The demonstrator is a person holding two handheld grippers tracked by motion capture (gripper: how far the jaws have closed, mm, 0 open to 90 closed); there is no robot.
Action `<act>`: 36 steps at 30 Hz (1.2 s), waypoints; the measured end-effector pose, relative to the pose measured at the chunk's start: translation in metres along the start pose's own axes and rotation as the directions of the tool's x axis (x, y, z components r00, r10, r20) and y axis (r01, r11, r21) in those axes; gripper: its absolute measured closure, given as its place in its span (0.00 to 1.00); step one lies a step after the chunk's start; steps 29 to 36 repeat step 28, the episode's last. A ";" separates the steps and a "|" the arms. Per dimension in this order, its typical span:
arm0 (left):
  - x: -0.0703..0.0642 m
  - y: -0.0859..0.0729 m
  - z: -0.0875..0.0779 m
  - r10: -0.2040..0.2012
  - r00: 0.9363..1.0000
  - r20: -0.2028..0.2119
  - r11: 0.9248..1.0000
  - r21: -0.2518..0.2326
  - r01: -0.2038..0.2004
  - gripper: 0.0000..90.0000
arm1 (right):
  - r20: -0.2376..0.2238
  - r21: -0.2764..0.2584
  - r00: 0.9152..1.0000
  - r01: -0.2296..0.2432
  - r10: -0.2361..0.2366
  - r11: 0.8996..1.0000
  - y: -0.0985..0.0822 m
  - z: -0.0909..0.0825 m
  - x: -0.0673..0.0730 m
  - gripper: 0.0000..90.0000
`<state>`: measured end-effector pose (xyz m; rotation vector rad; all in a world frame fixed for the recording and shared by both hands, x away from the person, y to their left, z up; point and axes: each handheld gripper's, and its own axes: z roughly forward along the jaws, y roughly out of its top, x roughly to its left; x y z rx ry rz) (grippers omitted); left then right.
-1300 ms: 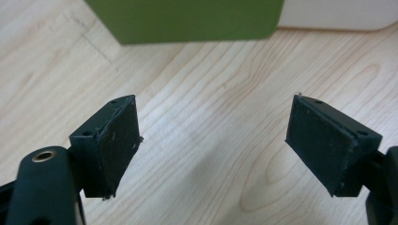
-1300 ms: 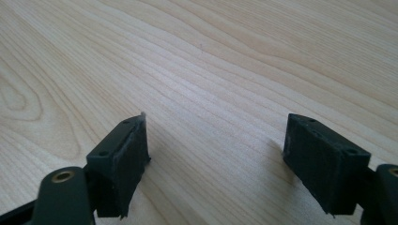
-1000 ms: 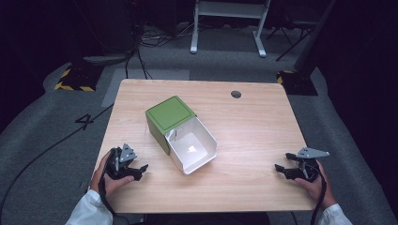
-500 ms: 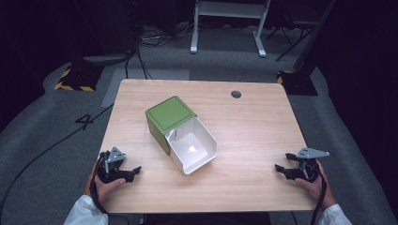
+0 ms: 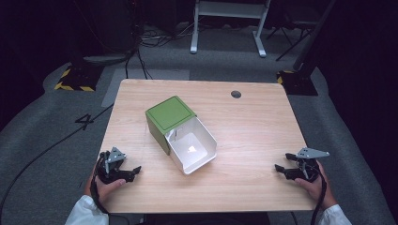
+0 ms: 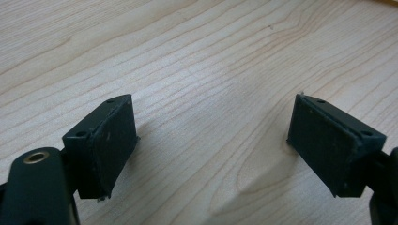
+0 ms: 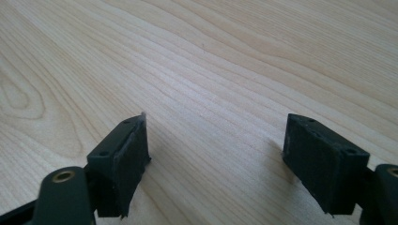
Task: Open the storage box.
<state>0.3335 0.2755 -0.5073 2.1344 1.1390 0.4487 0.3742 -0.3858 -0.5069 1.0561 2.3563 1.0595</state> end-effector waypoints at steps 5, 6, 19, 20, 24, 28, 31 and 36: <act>0.000 0.000 0.000 0.000 1.000 0.000 1.000 0.000 0.000 0.18 | 0.003 0.000 1.000 -0.001 0.001 1.000 0.000 0.000 0.000 0.25; 0.000 0.000 0.000 0.000 1.000 0.001 1.000 0.000 0.000 0.18 | 0.003 0.000 1.000 -0.001 0.001 1.000 0.000 0.000 0.000 0.25; 0.000 0.001 0.001 -0.004 1.000 -0.001 1.000 0.001 0.004 0.18 | 0.002 0.000 1.000 -0.001 0.001 1.000 0.000 0.000 0.000 0.25; 0.000 0.001 0.001 -0.004 1.000 -0.001 1.000 0.001 0.004 0.18 | 0.002 0.000 1.000 -0.001 0.001 1.000 0.000 0.000 0.000 0.25; 0.000 0.001 0.001 -0.005 1.000 -0.001 1.000 0.000 0.005 0.18 | 0.002 0.000 1.000 -0.001 0.001 1.000 0.000 0.000 0.000 0.25; 0.000 0.001 0.001 -0.004 1.000 -0.001 1.000 0.001 0.004 0.18 | 0.001 0.000 1.000 -0.001 0.001 1.000 0.000 0.000 0.000 0.25; 0.000 0.001 0.001 -0.004 1.000 -0.001 1.000 0.001 0.004 0.18 | 0.001 0.000 1.000 -0.001 0.001 1.000 0.000 0.000 0.000 0.25; 0.000 0.001 0.001 -0.004 1.000 -0.001 1.000 0.001 0.004 0.18 | 0.001 0.000 1.000 -0.001 0.001 1.000 0.000 0.000 0.000 0.25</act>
